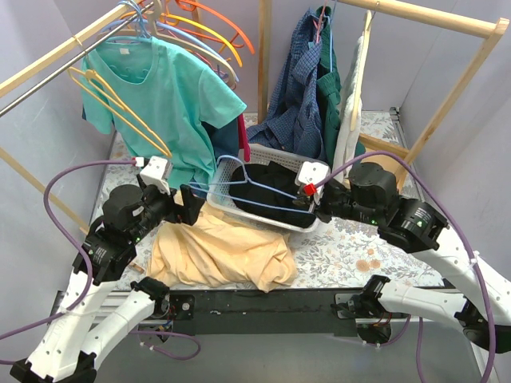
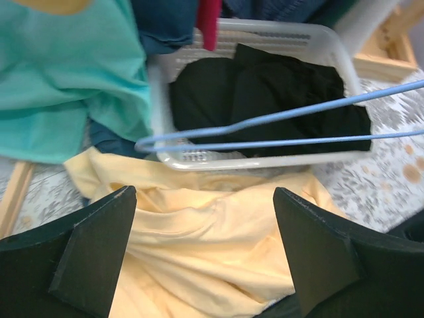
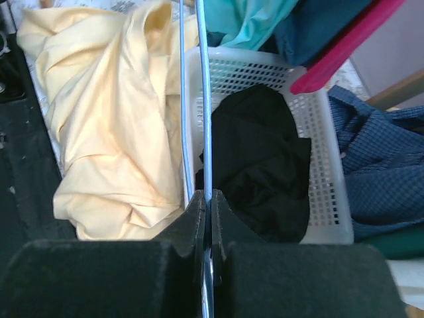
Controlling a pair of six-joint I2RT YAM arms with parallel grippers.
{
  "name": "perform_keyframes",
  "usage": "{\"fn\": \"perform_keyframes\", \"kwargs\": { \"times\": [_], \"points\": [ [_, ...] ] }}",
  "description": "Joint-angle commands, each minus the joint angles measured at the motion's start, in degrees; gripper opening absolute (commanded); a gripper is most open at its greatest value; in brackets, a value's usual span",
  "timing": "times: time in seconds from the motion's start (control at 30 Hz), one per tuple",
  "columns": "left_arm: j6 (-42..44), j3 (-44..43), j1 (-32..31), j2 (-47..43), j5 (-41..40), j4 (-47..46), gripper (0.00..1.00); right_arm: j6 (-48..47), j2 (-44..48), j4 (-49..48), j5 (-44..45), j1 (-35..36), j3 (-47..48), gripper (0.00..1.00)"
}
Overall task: Remove the t-shirt from the hanger
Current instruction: Remove the T-shirt from the hanger, then place the hanger at the clothesline.
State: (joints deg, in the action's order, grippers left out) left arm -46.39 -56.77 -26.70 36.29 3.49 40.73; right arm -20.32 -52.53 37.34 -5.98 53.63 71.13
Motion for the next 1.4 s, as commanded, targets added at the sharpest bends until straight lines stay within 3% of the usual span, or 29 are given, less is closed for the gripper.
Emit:
{"fn": "perform_keyframes", "kwargs": {
  "times": [0.0, 0.13, 0.6, 1.13, 1.37],
  "points": [
    [-3.44, 0.17, -0.02, -0.87, -14.44, -0.57, 0.86, -0.6, 0.07, -2.18, 3.43, -0.1, 6.11, 0.01],
    [-6.6, -0.62, -0.02, -0.7, -19.48, 1.36, 0.89, -0.6, -4.4, -6.83, 3.78, -0.1, 8.4, 0.01],
    [-9.86, -1.32, -0.02, -4.21, -17.46, 5.76, 0.91, -1.13, -22.16, -23.09, 4.05, -0.1, 19.56, 0.01],
    [-10.47, -4.31, -0.02, -5.97, -15.79, 7.96, 0.92, 0.98, -55.46, -31.1, -1.23, -0.1, 56.19, 0.01],
    [-10.65, -4.4, -0.02, -6.32, -15.09, 8.31, 0.92, 5.19, -61.9, -41.64, -0.61, -0.19, 59.12, 0.01]
  ]
}}
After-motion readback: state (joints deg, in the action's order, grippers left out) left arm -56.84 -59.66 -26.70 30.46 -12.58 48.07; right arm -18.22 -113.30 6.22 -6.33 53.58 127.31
